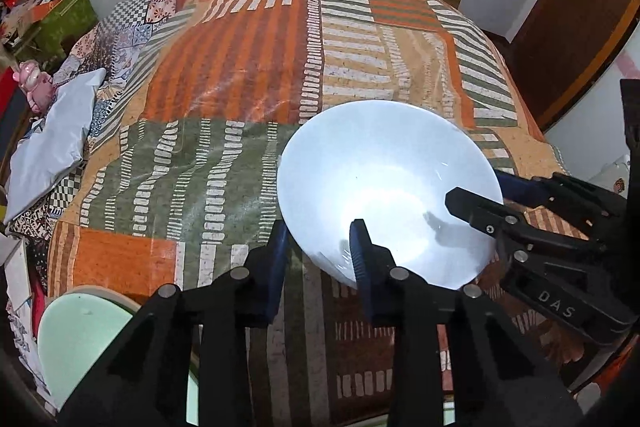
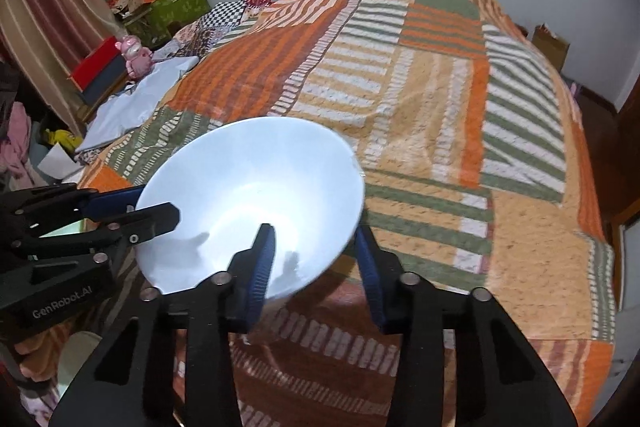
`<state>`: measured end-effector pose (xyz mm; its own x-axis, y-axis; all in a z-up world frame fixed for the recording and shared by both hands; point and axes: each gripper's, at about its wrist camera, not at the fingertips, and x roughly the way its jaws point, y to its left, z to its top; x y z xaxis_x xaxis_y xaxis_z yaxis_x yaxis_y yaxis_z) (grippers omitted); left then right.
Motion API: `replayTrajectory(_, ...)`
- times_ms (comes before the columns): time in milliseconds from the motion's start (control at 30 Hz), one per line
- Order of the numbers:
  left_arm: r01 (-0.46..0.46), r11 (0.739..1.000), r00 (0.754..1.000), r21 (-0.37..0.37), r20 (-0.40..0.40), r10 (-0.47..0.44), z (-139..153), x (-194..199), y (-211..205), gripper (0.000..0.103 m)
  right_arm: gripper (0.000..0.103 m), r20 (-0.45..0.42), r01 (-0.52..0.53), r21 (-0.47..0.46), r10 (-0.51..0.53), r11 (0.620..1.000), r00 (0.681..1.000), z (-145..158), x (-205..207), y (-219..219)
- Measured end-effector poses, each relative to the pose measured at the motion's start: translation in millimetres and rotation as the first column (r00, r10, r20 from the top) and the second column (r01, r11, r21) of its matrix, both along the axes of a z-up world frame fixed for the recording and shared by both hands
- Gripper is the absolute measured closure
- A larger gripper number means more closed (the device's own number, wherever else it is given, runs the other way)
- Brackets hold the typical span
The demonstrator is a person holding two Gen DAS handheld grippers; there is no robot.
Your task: Organize plates and bowls
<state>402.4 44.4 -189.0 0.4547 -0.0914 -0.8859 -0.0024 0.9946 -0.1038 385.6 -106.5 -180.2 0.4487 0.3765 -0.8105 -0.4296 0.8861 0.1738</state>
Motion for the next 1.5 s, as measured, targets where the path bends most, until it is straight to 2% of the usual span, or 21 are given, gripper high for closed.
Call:
replayTrajectory(167,-0.013,0.999,0.999,-0.039,-0.029,0.011,-8.0,6.3,4.0,0.075,0.069,-0.041,0.002,0.019,-0.002,1.000,0.999,-7.8,7.0,1.7)
replayTrajectory(433,0.009,1.000,1.000,0.012,0.007,-0.009,-6.4,-3.4,-2.9,0.078,0.078,-0.027,0.003,0.027,-0.002,1.000,1.000,-3.6,1.8,-3.9)
replayTrajectory(733,0.022,1.000,0.999,0.021,0.035,-0.023,3.9,-27.3,-6.4,0.078,0.078,0.012,-0.003,0.029,0.002,1.000,1.000,5.5,-19.5,-5.0)
replayTrajectory(933,0.018,1.000,0.998,0.003,0.061,-0.018,18.7,-48.3,-2.9,0.078,0.078,0.035,-0.013,0.039,0.011,0.999,0.999,21.3,-34.9,-4.8)
replayTrajectory(1500,-0.021,1.000,0.981,0.003,0.193,0.020,84.4,-125.8,16.2,0.078,0.078,0.144,-0.068,0.056,0.059,0.996,0.988,75.8,-94.0,14.4)
